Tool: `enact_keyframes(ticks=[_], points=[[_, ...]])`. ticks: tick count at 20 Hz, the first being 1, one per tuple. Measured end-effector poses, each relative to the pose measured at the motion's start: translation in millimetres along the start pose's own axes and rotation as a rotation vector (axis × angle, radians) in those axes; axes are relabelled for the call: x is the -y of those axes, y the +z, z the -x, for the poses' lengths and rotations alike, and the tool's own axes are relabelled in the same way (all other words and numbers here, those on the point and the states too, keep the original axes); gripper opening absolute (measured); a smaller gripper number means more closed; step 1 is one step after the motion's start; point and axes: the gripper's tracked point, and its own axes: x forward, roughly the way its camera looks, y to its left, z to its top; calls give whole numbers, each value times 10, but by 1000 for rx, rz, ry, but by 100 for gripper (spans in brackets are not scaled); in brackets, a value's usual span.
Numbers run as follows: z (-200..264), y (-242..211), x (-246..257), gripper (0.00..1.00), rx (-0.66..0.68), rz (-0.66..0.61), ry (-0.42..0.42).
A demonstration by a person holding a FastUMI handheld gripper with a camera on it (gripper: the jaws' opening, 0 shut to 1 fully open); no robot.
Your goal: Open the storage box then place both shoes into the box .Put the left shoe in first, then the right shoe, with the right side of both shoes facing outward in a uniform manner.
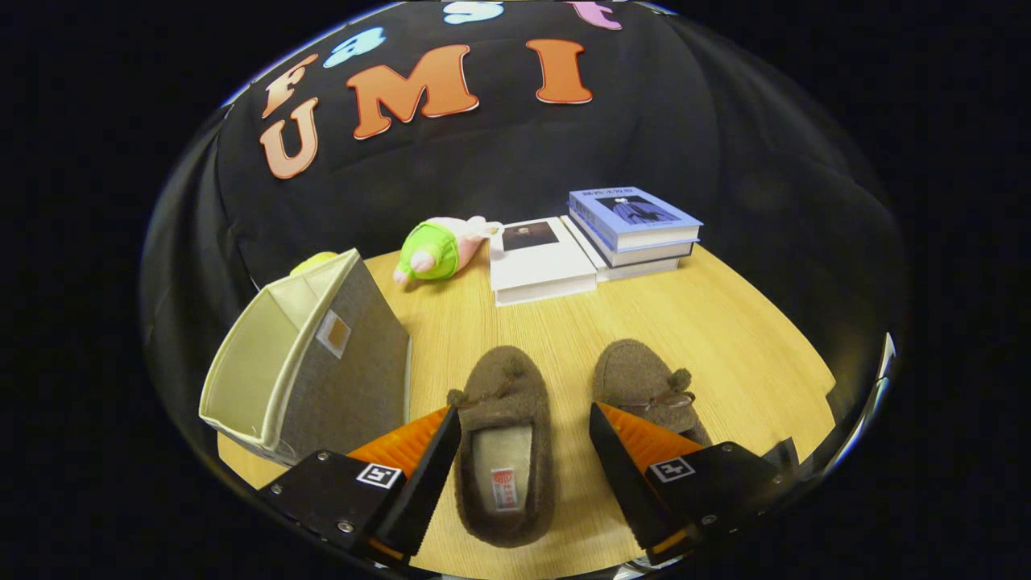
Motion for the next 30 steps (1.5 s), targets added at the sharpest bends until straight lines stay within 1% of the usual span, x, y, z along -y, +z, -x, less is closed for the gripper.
enact_keyframes(ticks=[4,5,6,7,8,9,10,11,12,13,15,17,21,24,30], points=[[-110,-171,5,80,-22,-13,4],[-145,-201,9,73,-28,-12,1],[-188,-239,16,69,-35,-12,-2],[-237,-281,21,61,-46,-16,-5],[-275,-318,16,56,-57,-21,-8],[-313,-359,24,48,-67,-29,-12],[-351,-396,36,44,-78,-39,-19],[-366,-417,64,33,-83,-45,-33],[-373,-420,101,28,-86,-56,-43],[-375,-421,111,15,-90,-80,-45],[-365,-399,119,4,-93,-133,-44],[-329,-340,111,3,-76,-152,-47],[-203,-107,34,2,-43,-126,-35],[-92,216,-83,2,16,-149,-2],[185,918,-235,2,117,-136,7]])
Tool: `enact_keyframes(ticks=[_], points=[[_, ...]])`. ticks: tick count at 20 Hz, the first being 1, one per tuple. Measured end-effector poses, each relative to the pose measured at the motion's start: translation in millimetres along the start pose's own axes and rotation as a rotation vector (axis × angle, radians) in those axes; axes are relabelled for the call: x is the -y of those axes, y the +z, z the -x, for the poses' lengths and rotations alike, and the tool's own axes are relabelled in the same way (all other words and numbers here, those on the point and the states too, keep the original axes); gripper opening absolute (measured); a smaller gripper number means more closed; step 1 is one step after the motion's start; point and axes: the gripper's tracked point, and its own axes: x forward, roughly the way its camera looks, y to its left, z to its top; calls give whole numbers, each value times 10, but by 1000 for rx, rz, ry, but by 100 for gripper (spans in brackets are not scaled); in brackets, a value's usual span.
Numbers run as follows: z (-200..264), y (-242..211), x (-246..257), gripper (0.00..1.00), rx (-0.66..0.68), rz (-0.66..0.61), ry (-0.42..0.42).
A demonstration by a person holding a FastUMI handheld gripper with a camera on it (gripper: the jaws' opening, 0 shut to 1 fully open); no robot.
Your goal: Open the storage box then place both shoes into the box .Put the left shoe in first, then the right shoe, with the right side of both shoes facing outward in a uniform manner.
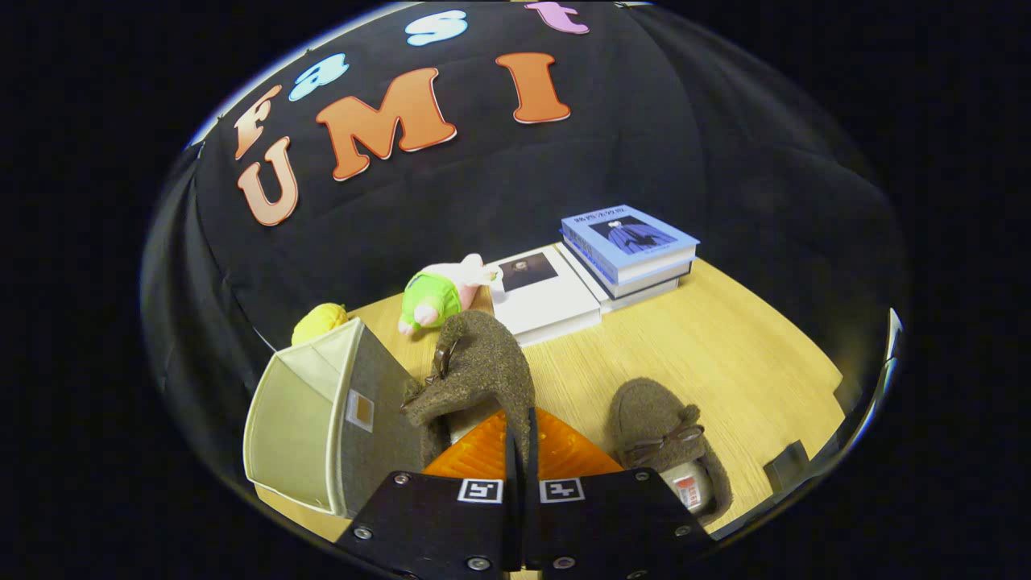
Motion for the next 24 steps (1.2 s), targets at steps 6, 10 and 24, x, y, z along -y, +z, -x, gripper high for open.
enact_keyframes(ticks=[6,10,24], points=[[265,488,-513,2,75,-29,80],[348,529,-1017,2,76,-32,162],[45,-484,-2259,2,-131,45,265]])
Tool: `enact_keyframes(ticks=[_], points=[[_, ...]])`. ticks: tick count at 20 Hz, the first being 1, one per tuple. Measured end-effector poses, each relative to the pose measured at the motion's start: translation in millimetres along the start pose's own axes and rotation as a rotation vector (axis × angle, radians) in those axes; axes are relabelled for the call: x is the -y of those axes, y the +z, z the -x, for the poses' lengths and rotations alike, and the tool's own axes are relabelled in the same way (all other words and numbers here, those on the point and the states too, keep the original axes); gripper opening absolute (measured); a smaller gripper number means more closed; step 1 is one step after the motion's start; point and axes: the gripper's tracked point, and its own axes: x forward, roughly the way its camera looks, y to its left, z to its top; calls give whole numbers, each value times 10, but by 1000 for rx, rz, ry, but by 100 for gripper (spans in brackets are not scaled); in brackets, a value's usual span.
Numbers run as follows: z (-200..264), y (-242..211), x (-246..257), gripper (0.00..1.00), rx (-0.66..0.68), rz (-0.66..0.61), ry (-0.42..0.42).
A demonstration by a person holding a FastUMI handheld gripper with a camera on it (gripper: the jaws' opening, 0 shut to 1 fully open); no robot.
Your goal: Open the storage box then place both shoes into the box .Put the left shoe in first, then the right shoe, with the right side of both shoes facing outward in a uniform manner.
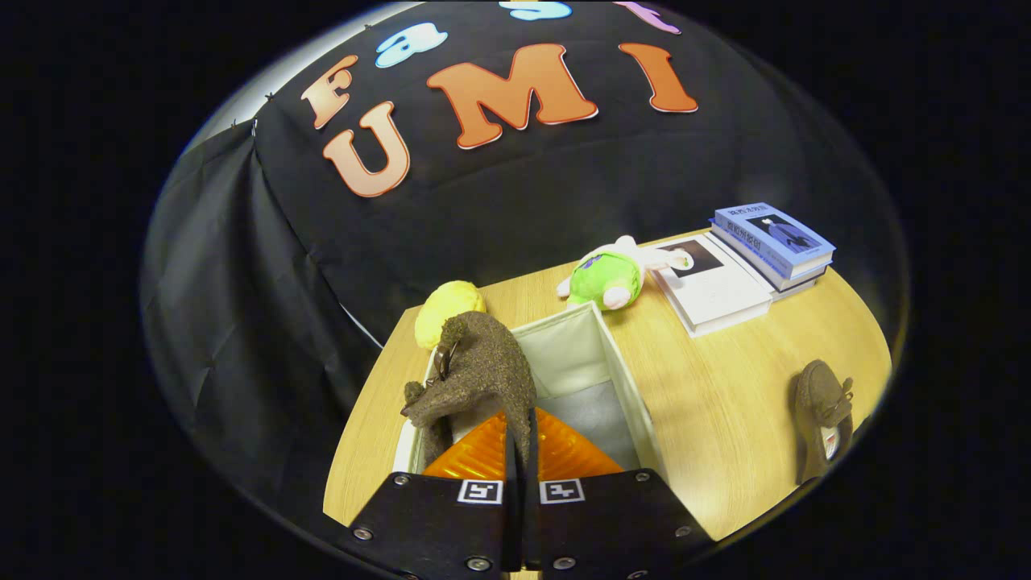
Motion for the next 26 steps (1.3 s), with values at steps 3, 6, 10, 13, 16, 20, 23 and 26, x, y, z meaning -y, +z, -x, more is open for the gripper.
enact_keyframes(ticks=[3,6,10,13,16,20,23,26], points=[[-107,-157,-86,3,-31,22,-2],[-118,-259,-160,5,-54,78,12],[-52,-74,-98,37,-20,37,31],[41,24,126,89,-4,61,-5],[173,163,321,98,28,72,-23],[370,462,719,98,98,70,-69],[518,589,1150,98,131,65,-127],[688,663,1607,98,157,37,-197]])
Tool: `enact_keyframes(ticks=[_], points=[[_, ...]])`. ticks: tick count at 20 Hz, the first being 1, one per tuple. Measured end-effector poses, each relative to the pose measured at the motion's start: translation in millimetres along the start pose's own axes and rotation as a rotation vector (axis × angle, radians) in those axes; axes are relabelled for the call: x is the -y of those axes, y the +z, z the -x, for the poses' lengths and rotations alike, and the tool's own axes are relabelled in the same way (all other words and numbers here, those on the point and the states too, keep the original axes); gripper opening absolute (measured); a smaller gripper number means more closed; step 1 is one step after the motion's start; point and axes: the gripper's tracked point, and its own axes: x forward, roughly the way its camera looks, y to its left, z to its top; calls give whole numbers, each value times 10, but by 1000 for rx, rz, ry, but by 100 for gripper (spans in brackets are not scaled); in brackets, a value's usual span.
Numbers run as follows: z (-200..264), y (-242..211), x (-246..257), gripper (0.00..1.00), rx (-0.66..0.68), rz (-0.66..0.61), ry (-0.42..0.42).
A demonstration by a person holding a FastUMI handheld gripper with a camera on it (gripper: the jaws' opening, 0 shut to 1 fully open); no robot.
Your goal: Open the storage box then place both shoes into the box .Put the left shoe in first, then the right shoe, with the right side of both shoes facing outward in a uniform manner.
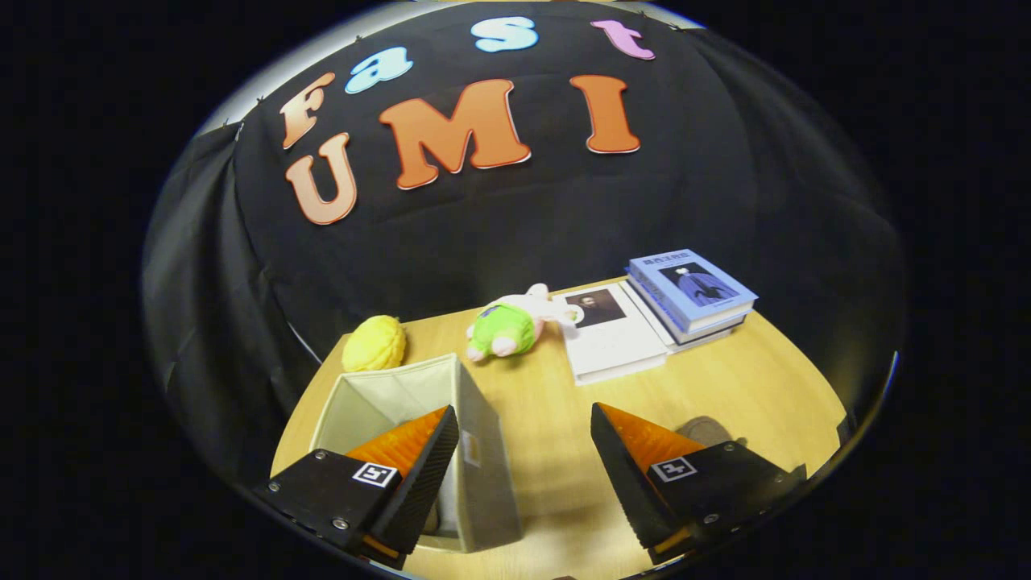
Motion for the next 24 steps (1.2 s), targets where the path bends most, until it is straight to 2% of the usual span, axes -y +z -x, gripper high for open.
enact_keyframes(ticks=[7,15,21,24], points=[[224,-106,927,98,17,-38,-130],[429,-646,1898,99,-48,-72,-282],[520,-1193,2202,99,-144,-99,-337],[436,-1372,2228,99,-180,-127,-330]])
